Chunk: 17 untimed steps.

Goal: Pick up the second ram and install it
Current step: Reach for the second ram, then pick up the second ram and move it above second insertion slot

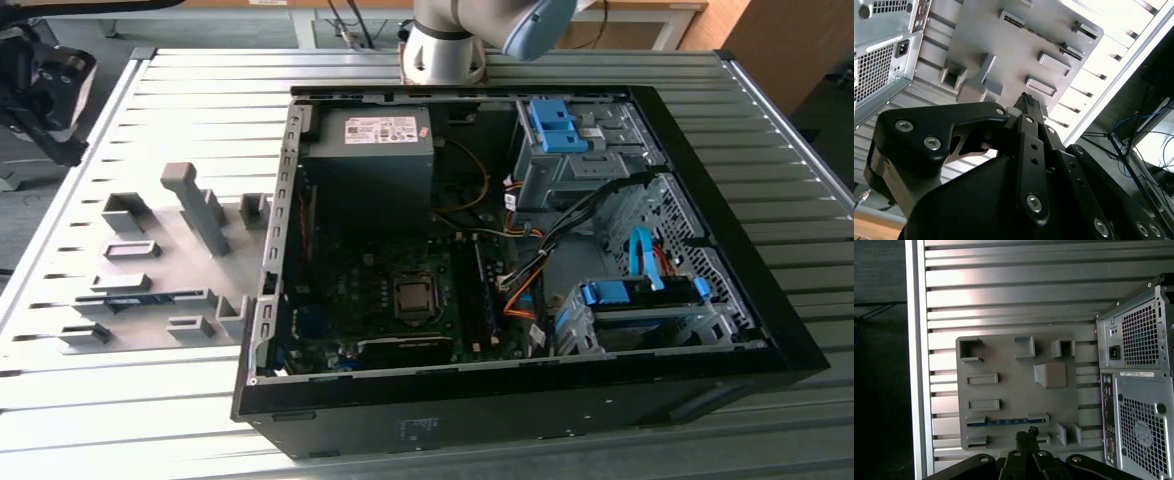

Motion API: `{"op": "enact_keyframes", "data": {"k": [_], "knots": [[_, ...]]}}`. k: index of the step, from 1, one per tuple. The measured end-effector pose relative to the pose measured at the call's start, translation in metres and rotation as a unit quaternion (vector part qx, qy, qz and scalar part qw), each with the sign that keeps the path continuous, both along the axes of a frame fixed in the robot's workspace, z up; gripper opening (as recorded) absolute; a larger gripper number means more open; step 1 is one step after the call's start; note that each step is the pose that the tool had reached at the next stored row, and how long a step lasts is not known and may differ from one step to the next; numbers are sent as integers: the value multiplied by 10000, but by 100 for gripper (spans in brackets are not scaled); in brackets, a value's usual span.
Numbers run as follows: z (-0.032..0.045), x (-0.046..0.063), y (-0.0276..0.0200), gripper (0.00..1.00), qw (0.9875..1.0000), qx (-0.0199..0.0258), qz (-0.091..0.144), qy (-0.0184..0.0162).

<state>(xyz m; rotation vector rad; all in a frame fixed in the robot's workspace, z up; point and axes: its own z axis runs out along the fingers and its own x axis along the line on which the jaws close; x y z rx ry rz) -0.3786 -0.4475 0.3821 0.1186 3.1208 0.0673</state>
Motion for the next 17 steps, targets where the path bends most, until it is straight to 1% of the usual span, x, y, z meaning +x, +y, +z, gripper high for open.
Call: {"op": "enact_keyframes", "data": {"k": [5, 7, 17], "knots": [[-10, -227, -33, 10, 10000, 0, 0, 0], [-12, -284, -38, 10, 10000, 0, 0, 0], [-12, -291, -38, 10, 10000, 0, 0, 0]]}}
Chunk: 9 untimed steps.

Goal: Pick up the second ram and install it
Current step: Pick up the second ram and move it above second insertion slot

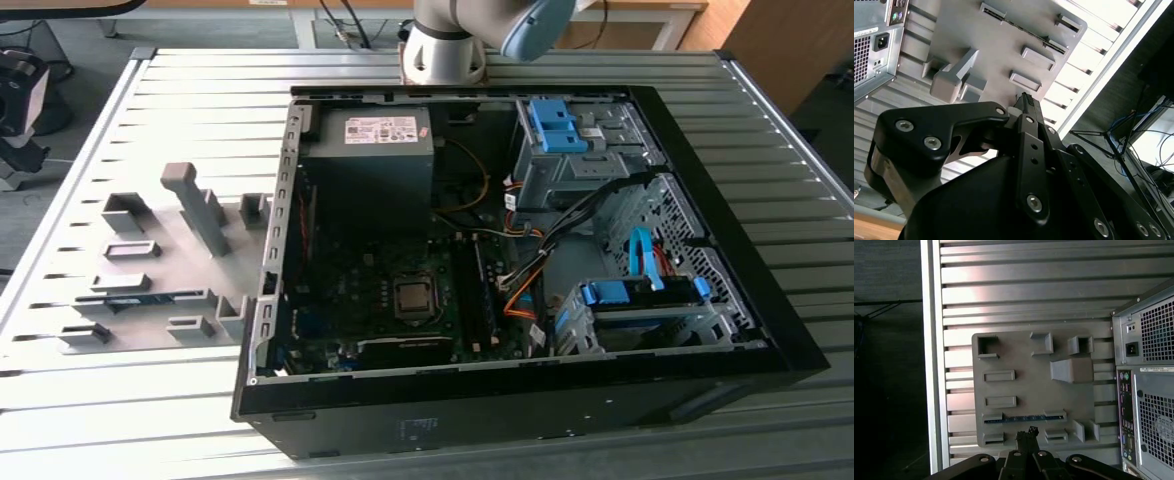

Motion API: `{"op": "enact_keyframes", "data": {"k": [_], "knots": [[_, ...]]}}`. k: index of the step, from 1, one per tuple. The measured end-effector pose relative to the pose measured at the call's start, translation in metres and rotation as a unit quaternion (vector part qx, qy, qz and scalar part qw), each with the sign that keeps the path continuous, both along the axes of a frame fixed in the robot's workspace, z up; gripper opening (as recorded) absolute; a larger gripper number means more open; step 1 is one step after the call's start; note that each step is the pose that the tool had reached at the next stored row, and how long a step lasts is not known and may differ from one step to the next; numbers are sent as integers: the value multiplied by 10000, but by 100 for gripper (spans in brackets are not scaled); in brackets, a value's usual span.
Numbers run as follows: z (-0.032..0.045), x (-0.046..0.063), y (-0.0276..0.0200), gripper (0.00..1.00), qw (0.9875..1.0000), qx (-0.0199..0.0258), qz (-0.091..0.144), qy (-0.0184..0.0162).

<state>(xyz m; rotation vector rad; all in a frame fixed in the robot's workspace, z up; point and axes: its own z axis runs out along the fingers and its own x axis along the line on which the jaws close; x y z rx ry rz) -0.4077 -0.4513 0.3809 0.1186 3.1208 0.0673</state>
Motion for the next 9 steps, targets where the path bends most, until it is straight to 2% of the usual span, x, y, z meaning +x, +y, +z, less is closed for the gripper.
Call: {"op": "enact_keyframes", "data": {"k": [9], "knots": [[0, -1, 0, 10, 10000, 0, 46, 0]]}}
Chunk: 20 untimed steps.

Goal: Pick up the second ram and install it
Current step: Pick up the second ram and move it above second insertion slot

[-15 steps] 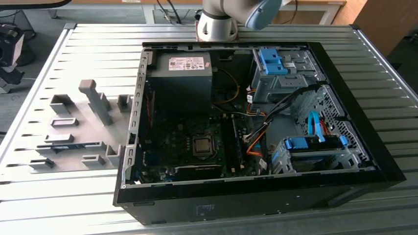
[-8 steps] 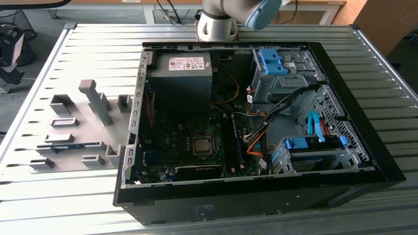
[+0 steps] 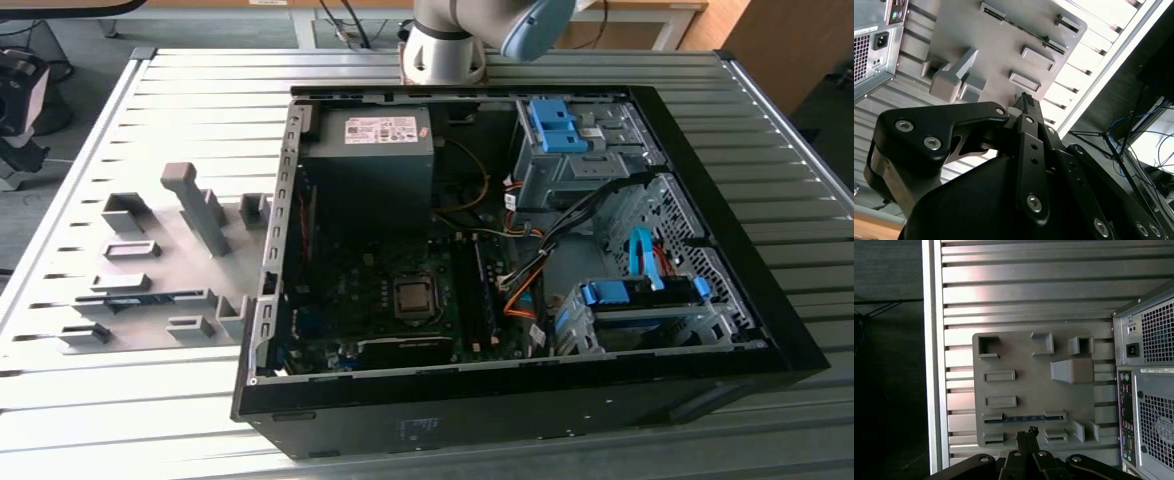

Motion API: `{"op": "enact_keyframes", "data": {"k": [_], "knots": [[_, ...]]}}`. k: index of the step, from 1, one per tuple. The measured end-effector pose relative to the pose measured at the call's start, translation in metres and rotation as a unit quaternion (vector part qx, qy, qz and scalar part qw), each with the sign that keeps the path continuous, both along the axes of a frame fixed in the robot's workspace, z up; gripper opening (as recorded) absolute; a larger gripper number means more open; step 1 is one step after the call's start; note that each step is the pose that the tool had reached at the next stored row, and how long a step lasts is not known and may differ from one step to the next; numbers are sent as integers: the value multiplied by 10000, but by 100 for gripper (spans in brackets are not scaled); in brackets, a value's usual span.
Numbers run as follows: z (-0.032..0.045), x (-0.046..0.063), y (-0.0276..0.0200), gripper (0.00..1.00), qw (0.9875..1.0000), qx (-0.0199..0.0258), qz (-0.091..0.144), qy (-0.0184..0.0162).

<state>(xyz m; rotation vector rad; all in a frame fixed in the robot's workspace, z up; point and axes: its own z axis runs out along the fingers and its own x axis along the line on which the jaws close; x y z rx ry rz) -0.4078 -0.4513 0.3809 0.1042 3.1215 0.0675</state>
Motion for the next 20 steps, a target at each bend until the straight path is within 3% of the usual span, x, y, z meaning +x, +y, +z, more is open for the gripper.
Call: {"op": "enact_keyframes", "data": {"k": [8, 20], "knots": [[0, -3, 0, 10, 9997, 0, 236, 0], [-1, -4, 0, 10, 9975, 0, 708, 0]]}}
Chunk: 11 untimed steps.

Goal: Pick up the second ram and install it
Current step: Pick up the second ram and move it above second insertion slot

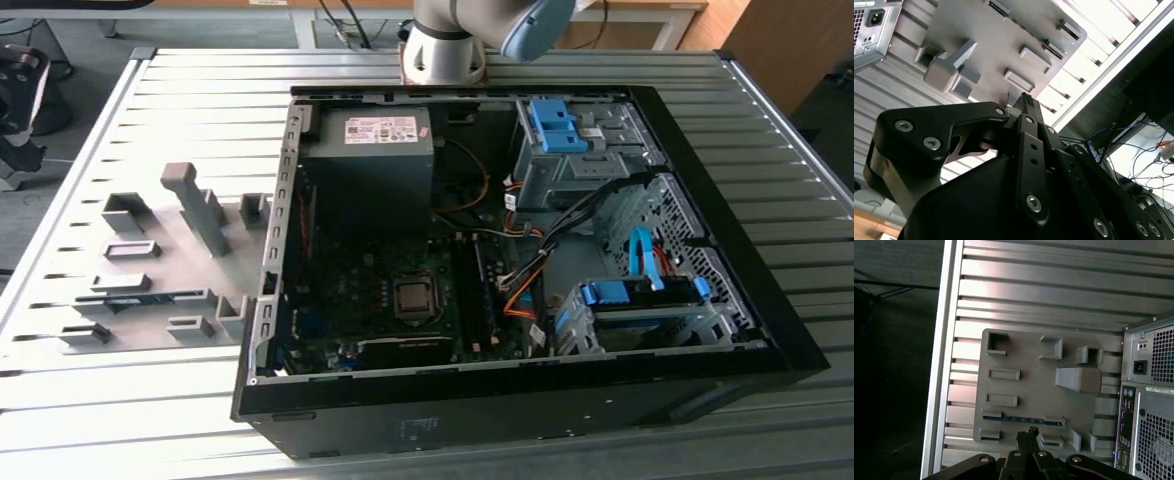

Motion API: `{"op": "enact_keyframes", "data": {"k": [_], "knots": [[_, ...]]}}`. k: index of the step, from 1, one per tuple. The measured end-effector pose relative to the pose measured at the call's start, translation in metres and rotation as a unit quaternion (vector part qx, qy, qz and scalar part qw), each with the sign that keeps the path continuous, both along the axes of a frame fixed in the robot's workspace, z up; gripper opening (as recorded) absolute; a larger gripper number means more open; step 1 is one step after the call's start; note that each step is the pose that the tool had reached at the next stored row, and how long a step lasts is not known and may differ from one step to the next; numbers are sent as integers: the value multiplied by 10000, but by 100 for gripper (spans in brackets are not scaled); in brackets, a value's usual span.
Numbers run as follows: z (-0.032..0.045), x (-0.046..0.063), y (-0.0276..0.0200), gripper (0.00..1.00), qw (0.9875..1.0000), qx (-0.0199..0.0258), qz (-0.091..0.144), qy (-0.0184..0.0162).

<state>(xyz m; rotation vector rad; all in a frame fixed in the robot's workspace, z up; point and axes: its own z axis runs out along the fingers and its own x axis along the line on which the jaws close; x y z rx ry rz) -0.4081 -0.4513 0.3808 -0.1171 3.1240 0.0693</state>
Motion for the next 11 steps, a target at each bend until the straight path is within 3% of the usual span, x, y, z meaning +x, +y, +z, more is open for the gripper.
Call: {"op": "enact_keyframes", "data": {"k": [11], "knots": [[0, -1, 0, 10, 9995, 0, 328, 0]]}}
